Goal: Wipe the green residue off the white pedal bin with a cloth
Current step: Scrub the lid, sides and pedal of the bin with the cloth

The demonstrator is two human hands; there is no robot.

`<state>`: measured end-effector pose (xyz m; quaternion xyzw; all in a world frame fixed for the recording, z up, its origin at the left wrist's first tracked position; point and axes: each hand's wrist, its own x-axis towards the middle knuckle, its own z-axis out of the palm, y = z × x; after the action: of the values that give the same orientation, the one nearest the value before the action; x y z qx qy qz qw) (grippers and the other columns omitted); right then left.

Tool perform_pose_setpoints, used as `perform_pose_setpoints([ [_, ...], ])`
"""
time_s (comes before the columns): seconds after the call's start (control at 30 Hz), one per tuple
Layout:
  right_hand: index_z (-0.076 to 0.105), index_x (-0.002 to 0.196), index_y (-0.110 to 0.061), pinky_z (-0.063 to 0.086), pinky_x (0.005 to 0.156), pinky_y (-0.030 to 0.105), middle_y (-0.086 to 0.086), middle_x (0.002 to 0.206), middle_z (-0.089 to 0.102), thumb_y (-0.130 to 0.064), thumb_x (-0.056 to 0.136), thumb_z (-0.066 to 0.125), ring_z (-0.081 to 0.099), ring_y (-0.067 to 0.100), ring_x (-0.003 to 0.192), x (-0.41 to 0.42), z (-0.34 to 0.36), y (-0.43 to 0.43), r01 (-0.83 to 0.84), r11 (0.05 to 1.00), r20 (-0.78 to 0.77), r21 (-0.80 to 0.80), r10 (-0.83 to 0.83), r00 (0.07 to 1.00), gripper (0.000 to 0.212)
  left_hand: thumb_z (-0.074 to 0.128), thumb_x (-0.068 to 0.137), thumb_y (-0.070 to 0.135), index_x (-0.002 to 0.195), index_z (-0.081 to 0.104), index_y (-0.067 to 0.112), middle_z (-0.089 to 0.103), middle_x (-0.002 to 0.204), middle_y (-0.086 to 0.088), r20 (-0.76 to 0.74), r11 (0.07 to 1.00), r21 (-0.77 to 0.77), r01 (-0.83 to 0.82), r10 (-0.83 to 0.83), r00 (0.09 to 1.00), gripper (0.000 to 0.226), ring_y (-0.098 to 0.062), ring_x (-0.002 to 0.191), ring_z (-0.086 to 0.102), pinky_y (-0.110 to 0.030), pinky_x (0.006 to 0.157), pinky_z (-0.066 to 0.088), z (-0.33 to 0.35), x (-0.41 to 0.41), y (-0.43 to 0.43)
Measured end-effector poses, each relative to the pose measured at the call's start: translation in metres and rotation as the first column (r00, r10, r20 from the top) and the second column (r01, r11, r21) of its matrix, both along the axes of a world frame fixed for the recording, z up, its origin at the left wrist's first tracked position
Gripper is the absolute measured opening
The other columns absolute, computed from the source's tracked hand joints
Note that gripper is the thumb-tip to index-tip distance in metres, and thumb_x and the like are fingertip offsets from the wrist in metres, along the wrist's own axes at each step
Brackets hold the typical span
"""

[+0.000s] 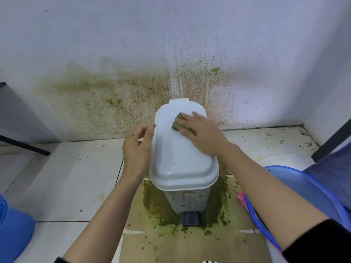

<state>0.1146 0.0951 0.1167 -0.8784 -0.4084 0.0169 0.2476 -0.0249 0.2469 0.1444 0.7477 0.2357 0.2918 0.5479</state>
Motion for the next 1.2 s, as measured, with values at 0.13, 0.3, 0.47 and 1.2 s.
perform_pose_setpoints([
  [0.13,0.045,0.146,-0.019,0.021,0.115,0.025,0.002,0.154,0.040,-0.032,0.105,0.041,0.036,0.021,0.141,0.033,-0.005,0.011,0.415,0.828,-0.457,0.378,-0.224,0.861,0.044,0.048,0.095,0.055,0.129,0.059,0.043,0.041,0.151,0.021,-0.351,0.891,0.293,0.347,-0.237,0.906,0.038,-0.008,0.146,0.024,-0.048,0.120,0.019,-0.023,0.012,-0.010],
  [0.3,0.048,0.145,-0.023,0.034,0.108,0.029,-0.002,0.145,0.052,-0.026,0.104,0.042,0.045,0.017,0.134,0.032,-0.024,-0.006,0.592,0.682,-0.655,0.429,-0.216,0.724,0.041,0.045,0.101,0.045,0.139,0.051,0.043,0.026,0.156,0.025,-0.355,0.908,0.236,0.346,-0.251,0.901,0.039,-0.006,0.151,0.003,-0.045,0.124,0.008,-0.030,0.020,-0.014],
  [0.47,0.055,0.137,-0.026,0.038,0.091,0.019,-0.011,0.126,0.057,-0.026,0.104,0.044,0.050,0.006,0.114,-0.026,-0.036,-0.037,0.519,0.707,-0.565,0.481,-0.202,0.800,0.035,0.048,0.101,0.040,0.137,0.055,0.038,0.030,0.157,0.022,-0.340,0.925,0.201,0.321,-0.241,0.909,0.037,-0.010,0.152,0.012,-0.041,0.124,0.013,-0.028,0.022,-0.013],
  [1.2,0.069,0.119,-0.017,0.042,0.092,0.004,-0.009,0.122,0.065,-0.018,0.092,0.067,0.056,-0.012,0.109,-0.108,-0.041,-0.075,0.543,0.615,-0.467,0.572,-0.301,0.832,0.028,0.054,0.098,0.044,0.124,0.067,0.037,0.042,0.151,0.021,-0.212,0.964,0.069,0.258,-0.238,0.948,0.031,-0.006,0.147,0.027,-0.040,0.122,0.021,-0.036,0.022,-0.015],
])
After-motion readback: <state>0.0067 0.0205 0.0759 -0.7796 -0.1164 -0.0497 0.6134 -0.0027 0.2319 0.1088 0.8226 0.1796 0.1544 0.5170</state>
